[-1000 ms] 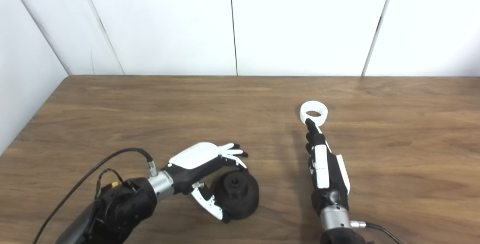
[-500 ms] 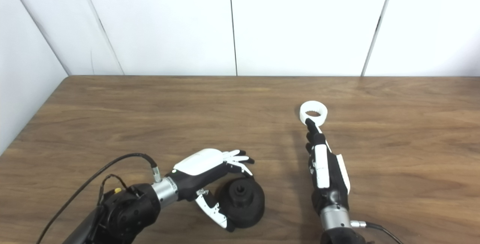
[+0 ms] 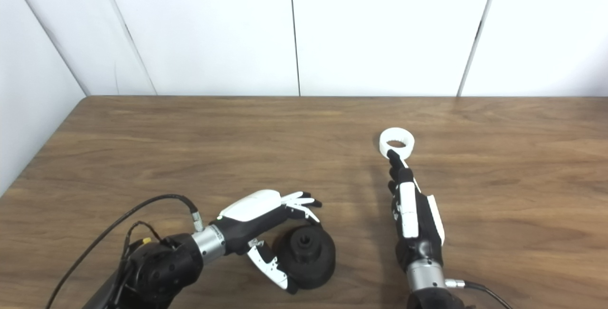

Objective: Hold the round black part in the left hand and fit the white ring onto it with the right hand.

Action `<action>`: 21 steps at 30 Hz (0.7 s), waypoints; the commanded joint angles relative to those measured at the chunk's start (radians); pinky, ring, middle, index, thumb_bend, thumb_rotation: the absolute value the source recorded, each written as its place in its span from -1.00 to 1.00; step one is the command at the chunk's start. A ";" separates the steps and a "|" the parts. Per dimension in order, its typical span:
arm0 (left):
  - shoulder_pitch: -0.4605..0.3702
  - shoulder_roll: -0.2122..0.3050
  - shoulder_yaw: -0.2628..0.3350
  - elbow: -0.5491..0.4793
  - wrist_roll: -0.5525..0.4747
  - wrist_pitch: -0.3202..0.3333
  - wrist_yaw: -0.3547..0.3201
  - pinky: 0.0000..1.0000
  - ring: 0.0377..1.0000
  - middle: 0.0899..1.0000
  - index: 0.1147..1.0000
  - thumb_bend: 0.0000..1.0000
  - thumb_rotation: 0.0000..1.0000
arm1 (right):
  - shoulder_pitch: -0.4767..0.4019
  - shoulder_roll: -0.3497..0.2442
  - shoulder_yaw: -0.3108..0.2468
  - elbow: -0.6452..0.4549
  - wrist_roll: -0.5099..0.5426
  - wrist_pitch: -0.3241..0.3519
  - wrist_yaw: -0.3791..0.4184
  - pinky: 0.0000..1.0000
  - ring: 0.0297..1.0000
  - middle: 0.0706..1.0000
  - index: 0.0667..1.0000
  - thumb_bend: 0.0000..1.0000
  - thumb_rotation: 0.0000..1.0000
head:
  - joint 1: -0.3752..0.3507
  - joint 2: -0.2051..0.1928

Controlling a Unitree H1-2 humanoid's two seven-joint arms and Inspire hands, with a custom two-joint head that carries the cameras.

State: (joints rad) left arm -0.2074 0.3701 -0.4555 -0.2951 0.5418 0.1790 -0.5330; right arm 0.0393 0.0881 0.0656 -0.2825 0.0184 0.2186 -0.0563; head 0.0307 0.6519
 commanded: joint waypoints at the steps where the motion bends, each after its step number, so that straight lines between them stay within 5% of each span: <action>1: -0.004 0.011 -0.002 0.014 0.002 0.004 -0.019 0.86 1.00 0.90 0.27 0.81 -0.50 | -0.009 0.004 0.000 -0.047 0.005 -0.014 0.009 1.00 0.99 0.94 0.83 0.40 1.00 | 0.002 0.000; 8: -0.002 0.006 0.000 0.016 0.002 0.002 -0.014 0.88 1.00 0.89 0.26 0.83 -0.52 | -0.055 -0.038 0.000 -0.064 -0.078 -0.002 -0.001 1.00 0.89 0.88 0.78 0.34 1.00 | -0.001 0.004; 10: -0.004 0.005 -0.001 0.019 0.003 -0.001 -0.012 0.88 1.00 0.89 0.26 0.83 -0.52 | -0.114 -0.110 0.006 -0.069 -0.188 0.020 0.005 0.84 0.81 0.84 0.73 0.28 0.95 | -0.001 0.004; 12: -0.006 0.004 -0.003 0.021 0.005 -0.002 -0.011 0.87 1.00 0.89 0.26 0.83 -0.52 | -0.171 -0.179 0.011 -0.072 -0.294 0.063 0.016 0.67 0.77 0.79 0.68 0.25 0.78 | -0.002 0.002; 14: -0.007 0.003 -0.004 0.026 0.004 -0.005 -0.008 0.86 1.00 0.89 0.26 0.83 -0.51 | -0.224 -0.238 0.016 -0.069 -0.377 0.104 0.020 0.78 0.85 0.82 0.65 0.42 0.28 | -0.002 0.002; 17: -0.008 -0.001 -0.002 0.030 -0.003 -0.005 -0.007 0.88 1.00 0.89 0.26 0.83 -0.53 | -0.331 -0.337 0.023 -0.007 -0.464 0.108 0.038 0.72 0.84 0.82 0.59 0.62 -0.15 | -0.007 0.000; 21: -0.011 -0.001 -0.002 0.029 -0.002 0.000 -0.010 0.88 1.00 0.90 0.27 0.83 -0.52 | -0.475 -0.449 0.055 0.132 -0.533 0.119 0.102 0.67 0.85 0.81 0.54 0.76 -0.32 | -0.014 -0.001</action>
State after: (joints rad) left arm -0.2122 0.3627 -0.4524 -0.2814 0.5388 0.1760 -0.5232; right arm -0.3561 -0.3217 0.1065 -0.1940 -0.4758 0.3432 0.0113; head 0.0169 0.6504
